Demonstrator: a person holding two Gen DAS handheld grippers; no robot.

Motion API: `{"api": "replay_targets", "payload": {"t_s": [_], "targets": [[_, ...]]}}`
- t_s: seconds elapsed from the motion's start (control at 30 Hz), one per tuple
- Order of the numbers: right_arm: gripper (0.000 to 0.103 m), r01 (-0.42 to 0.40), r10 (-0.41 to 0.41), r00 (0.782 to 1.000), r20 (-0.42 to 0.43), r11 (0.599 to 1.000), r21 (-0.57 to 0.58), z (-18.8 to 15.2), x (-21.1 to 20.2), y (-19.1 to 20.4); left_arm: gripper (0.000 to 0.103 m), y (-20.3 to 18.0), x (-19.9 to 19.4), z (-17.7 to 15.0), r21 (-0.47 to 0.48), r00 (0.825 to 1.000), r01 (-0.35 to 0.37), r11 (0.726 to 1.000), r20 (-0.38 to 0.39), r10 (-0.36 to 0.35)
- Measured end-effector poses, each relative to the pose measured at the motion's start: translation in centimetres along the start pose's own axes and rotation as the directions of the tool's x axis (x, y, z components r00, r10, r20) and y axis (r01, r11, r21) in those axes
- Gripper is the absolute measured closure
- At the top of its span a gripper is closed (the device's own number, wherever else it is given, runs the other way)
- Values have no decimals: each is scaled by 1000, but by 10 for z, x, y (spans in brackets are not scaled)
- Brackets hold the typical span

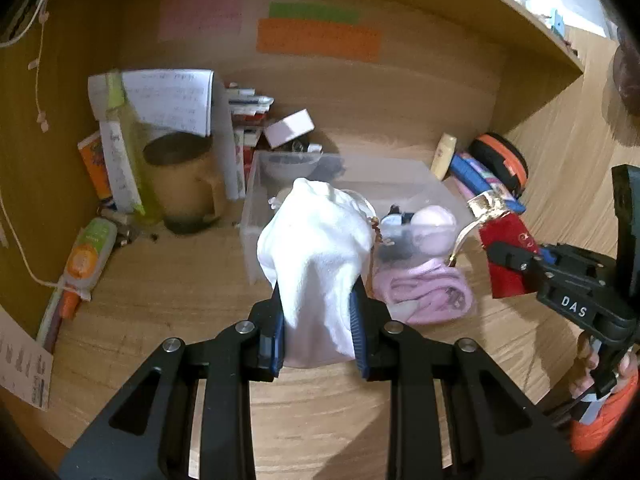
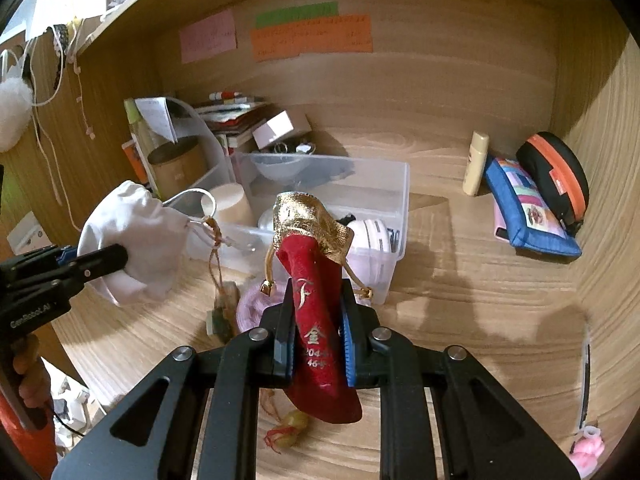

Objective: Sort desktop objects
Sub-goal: 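Lift and carry the white pouch and red pouch over the clear box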

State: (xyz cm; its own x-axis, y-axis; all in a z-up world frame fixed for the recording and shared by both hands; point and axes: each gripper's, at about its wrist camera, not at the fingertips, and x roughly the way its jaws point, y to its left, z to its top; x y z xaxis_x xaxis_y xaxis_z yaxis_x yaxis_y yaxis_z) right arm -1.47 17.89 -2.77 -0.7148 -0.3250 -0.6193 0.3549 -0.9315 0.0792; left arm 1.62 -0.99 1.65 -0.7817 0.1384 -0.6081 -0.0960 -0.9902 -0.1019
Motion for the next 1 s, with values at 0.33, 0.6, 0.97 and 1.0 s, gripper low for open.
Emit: {"api": "replay_targets", "payload": {"t_s": [0.33,0.6,0.97,1.0], "targets": [[88,-4,3,999,42,1000,5,18,-3,-2,76,-12,-5,25,16,998,27,1000,60,-28],[88,1,-2,998,58,1000,5,32,4,-4,76,-19,5,43,31,997,39,999,67,-41],[88,12,-12,999,46,1000,-1,50,25,-9,76,-25,34,63,37,997,59,998,49,-61],[87,15,-15,999,43,1000,-3,51,28,-10,76,-25,39,65,36,997,62,997,43,-64]]}}
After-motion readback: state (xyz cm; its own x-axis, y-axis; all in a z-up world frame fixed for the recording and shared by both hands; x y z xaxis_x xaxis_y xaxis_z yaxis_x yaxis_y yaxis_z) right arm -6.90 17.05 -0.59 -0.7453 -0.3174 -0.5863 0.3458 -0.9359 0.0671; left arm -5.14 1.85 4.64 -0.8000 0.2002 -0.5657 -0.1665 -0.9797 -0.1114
